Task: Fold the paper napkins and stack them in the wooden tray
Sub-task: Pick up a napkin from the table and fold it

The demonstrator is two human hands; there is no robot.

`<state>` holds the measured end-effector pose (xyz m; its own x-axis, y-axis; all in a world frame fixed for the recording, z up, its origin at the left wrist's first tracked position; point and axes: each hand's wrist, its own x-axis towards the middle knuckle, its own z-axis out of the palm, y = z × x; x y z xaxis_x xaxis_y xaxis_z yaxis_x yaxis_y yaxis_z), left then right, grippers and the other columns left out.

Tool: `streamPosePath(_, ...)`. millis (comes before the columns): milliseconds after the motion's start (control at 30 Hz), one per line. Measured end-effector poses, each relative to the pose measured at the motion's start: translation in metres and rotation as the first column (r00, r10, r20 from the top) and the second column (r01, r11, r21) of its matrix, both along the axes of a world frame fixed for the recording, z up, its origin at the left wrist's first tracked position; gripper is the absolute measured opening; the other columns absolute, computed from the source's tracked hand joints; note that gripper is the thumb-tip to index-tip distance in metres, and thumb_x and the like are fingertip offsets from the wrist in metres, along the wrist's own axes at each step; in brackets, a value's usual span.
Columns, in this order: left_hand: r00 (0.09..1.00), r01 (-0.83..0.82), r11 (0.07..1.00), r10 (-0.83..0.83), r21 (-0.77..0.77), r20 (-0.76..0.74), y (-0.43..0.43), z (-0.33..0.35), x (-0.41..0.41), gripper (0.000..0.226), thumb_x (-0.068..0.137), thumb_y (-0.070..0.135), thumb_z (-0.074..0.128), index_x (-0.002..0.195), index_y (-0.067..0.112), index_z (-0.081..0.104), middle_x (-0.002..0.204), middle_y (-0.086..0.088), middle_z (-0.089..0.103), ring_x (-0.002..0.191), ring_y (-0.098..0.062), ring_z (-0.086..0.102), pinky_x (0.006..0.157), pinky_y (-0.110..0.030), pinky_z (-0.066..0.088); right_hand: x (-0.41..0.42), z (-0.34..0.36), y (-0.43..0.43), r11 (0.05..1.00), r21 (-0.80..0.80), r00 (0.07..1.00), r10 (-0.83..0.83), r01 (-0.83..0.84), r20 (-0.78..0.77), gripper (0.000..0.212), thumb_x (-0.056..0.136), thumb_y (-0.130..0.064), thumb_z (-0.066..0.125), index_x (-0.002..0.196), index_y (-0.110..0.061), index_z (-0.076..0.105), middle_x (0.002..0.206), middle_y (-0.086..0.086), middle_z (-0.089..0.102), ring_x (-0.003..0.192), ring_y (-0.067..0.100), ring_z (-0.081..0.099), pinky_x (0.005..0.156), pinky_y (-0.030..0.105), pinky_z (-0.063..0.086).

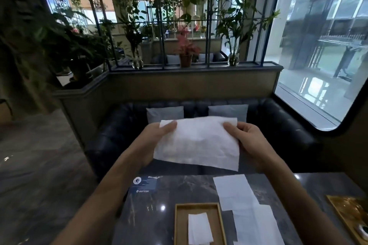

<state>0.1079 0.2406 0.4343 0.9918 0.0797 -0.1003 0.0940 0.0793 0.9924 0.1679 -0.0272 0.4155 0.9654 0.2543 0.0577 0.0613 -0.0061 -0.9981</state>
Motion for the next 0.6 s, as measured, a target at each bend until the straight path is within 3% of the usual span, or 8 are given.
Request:
streamPosePath(133, 1.000, 0.003, 1.000, -0.003, -0.024, 0.016, -0.011, 0.014, 0.023, 0.036, 0.100, 0.029, 0.056, 0.114, -0.001, 0.071, 0.112, -0.019, 0.075, 0.096, -0.030, 0.074, 0.071, -0.035, 0.061, 0.029, 0.016, -0.026, 0.999, -0.027, 1.000, 0.024, -0.023, 0.017, 0.028, 0.094, -0.038, 0.069, 0.101, -0.014, 0.081, 0.102, 0.018, 0.079, 0.098, 0.039, 0.073, 0.090, 0.055, 0.056)
streamPosePath(233, 0.998, 0.032, 0.999, -0.034, -0.035, -0.049, -0.021, 0.021, 0.043, 0.047, 0.099, 0.038, 0.055, 0.108, -0.005, 0.069, 0.112, -0.016, 0.072, 0.096, -0.031, 0.070, 0.073, -0.032, 0.057, 0.048, 0.032, -0.040, 0.995, -0.075, 0.998, 0.066, -0.064, 0.021, 0.028, 0.095, -0.036, 0.068, 0.101, -0.011, 0.080, 0.104, 0.026, 0.075, 0.087, 0.033, 0.067, 0.079, 0.048, 0.052)
streamPosePath(300, 0.993, 0.093, 0.995, -0.095, -0.030, -0.066, -0.027, 0.023, 0.053, 0.040, 0.099, 0.033, 0.056, 0.110, -0.001, 0.073, 0.114, -0.018, 0.074, 0.096, -0.028, 0.073, 0.073, -0.033, 0.060, 0.059, 0.042, -0.048, 0.991, -0.096, 0.995, 0.097, -0.093, 0.035, 0.024, 0.096, -0.032, 0.068, 0.102, -0.012, 0.079, 0.105, 0.028, 0.074, 0.086, 0.029, 0.067, 0.078, 0.044, 0.052)
streamPosePath(367, 0.993, 0.106, 0.992, -0.109, -0.073, -0.049, -0.032, 0.022, 0.061, 0.030, 0.097, 0.025, 0.058, 0.113, 0.005, 0.074, 0.116, -0.019, 0.073, 0.096, -0.028, 0.073, 0.076, -0.035, 0.061, 0.069, 0.048, -0.057, 0.987, -0.088, 0.988, 0.140, -0.135, 0.061, 0.020, 0.095, -0.026, 0.069, 0.106, -0.012, 0.079, 0.112, 0.030, 0.072, 0.089, 0.030, 0.067, 0.083, 0.048, 0.052)
streamPosePath(467, 0.995, -0.024, 0.989, 0.038, -0.144, 0.093, -0.042, 0.015, 0.069, 0.026, 0.096, 0.018, 0.062, 0.121, 0.011, 0.068, 0.113, -0.012, 0.076, 0.093, -0.026, 0.075, 0.069, -0.035, 0.062, 0.079, 0.052, -0.068, 0.981, -0.034, 0.977, 0.194, -0.192, 0.091, 0.020, 0.093, -0.017, 0.069, 0.111, -0.012, 0.077, 0.114, 0.029, 0.072, 0.089, 0.031, 0.070, 0.083, 0.046, 0.055)
streamPosePath(600, 0.931, -0.152, 0.986, 0.166, -0.068, 0.325, -0.050, 0.009, 0.074, 0.026, 0.096, 0.020, 0.064, 0.123, 0.019, 0.064, 0.098, 0.004, 0.078, 0.083, -0.018, 0.076, 0.063, -0.031, 0.061, 0.088, 0.056, -0.069, 0.980, -0.010, 0.972, 0.200, -0.201, 0.126, 0.022, 0.096, -0.012, 0.065, 0.114, -0.019, 0.077, 0.106, 0.015, 0.078, 0.085, 0.023, 0.074, 0.075, 0.034, 0.062)
